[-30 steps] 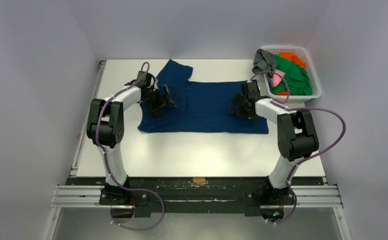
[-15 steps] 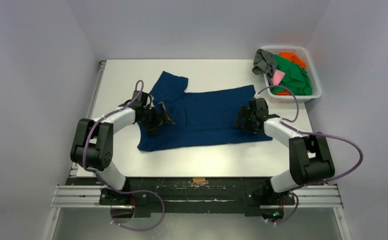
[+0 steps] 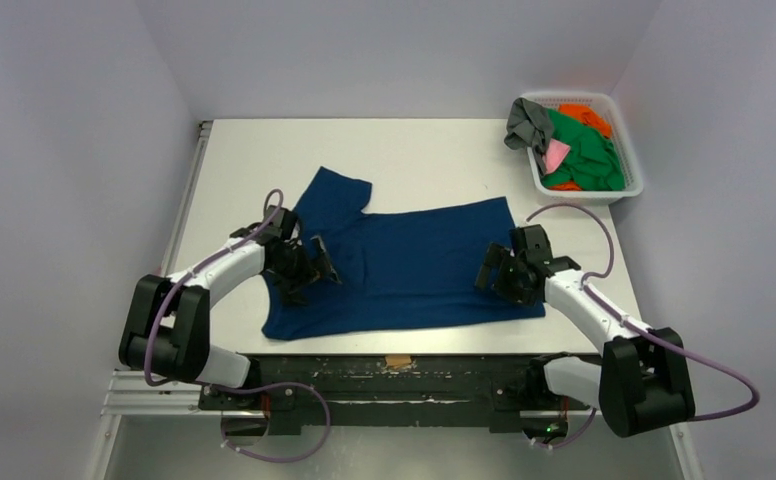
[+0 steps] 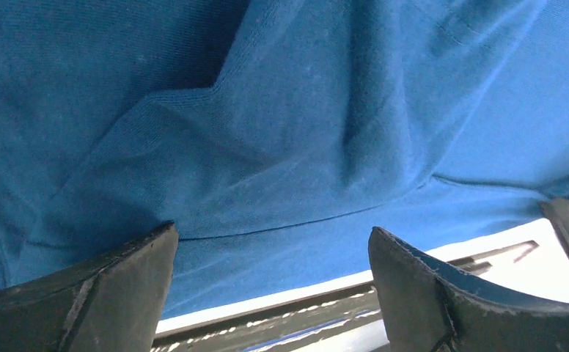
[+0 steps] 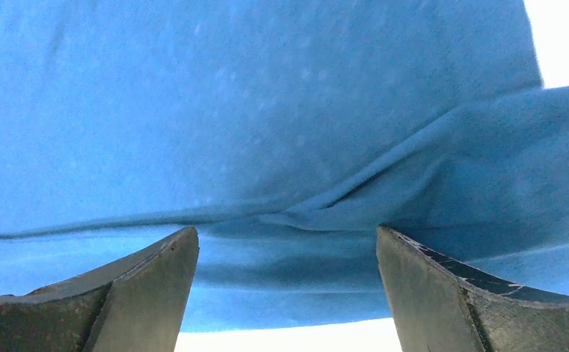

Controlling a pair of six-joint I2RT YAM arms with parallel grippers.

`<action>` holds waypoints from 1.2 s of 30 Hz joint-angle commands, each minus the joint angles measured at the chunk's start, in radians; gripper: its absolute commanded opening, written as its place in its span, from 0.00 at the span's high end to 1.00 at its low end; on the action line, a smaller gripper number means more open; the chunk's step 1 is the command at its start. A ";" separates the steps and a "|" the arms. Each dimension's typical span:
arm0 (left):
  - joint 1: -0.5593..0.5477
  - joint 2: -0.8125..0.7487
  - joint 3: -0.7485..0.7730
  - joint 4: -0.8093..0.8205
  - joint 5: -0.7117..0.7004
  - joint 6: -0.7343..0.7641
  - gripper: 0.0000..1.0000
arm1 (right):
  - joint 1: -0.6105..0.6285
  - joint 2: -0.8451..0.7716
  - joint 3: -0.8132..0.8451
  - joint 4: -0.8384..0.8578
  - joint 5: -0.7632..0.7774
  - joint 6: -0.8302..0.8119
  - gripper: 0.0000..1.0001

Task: Fold and stack the t-shirts
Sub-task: Fold the flattened tshirt in 1/3 of the way, then grab the side of the flattened tshirt furthest away from the robot with both arms

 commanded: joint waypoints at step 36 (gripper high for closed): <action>0.171 1.109 1.530 0.001 0.013 0.082 0.00 | -0.064 0.425 0.572 0.064 0.178 -0.026 0.01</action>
